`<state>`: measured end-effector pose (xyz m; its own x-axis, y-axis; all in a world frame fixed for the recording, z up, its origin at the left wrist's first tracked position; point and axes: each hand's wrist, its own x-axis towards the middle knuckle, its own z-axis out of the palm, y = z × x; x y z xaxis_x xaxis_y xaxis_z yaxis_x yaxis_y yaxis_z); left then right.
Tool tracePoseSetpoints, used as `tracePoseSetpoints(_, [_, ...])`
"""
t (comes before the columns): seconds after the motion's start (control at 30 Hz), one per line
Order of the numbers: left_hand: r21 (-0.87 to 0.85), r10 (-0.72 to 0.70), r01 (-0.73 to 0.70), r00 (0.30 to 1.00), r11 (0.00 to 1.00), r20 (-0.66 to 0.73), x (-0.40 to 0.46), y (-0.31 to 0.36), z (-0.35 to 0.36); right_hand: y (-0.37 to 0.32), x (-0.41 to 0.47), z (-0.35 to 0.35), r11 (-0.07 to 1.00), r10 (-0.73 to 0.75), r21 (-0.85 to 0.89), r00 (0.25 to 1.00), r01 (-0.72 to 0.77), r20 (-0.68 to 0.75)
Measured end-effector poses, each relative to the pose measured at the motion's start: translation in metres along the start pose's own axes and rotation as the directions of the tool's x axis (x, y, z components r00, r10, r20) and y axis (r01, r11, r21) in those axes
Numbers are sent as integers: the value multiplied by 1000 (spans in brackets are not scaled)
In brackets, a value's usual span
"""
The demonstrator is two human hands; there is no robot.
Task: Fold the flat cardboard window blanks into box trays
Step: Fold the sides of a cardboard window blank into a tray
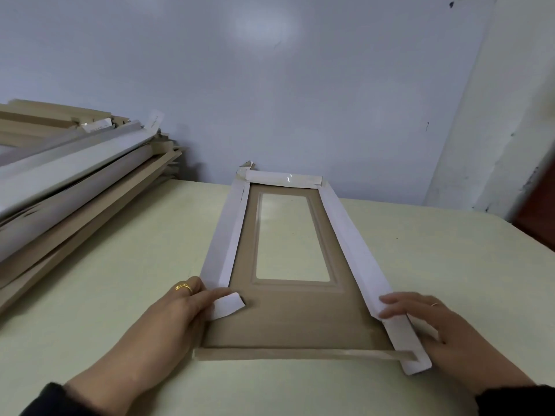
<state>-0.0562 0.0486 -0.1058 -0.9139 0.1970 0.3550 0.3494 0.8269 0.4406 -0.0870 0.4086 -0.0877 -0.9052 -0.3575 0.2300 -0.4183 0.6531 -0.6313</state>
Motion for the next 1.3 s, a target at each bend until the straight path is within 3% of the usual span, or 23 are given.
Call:
tracePoseSetpoints(0.13, [-8, -38, 38, 999, 999, -18, 2, -4, 3, 9, 3, -1, 982, 89, 157, 989, -107, 122])
tracePoseSetpoints(0.33, [-105, -25, 31, 998, 994, 57, -2, -2, -6, 15, -1, -8, 891, 208, 395, 975, -222, 77])
tracePoseSetpoints(0.47, [-121, -46, 49, 998, 991, 31, -1, 1, -6, 13, -3, -10, 758, 298, 579, 949, -301, 103])
tracePoseSetpoints(0.6, [-156, -49, 46, 999, 987, -12, -2, 3, -4, 8, 0, -1, 877, 281, 437, 950, -197, -134])
tracePoseSetpoints(0.7, [-136, -42, 39, 999, 990, -17, -2, 5, -4, -5, 4, 12, 980, 142, 175, 946, -93, -291])
tracePoseSetpoints(0.77, [-120, -30, 25, 999, 992, -39, -2, 6, -5, -11, 7, 20, 998, -28, -63, 950, 8, -312])
tracePoseSetpoints(0.83, [-126, -35, 26, 997, 992, -70, -2, 6, -8, -14, 8, 25, 975, -153, -196, 955, 104, -253])
tracePoseSetpoints(0.93, [-106, -48, 37, 994, 994, -102, -2, 6, -10, -10, 6, 26, 967, -201, -202, 954, 157, -221])
tracePoseSetpoints(1.13, [-46, 20, -21, 1000, 999, -20, -5, 3, -11, -13, 4, 25, 908, -339, -310, 929, 281, -151])
tracePoseSetpoints(1.2, [-44, 36, -36, 999, 998, -11, -6, 2, -11, -17, 3, 26, 929, -301, -281, 935, 243, -187])
tracePoseSetpoints(1.3, [-69, 28, -31, 999, 997, -44, -7, 0, -9, -19, 2, 28, 989, -124, -115, 949, 94, -291])
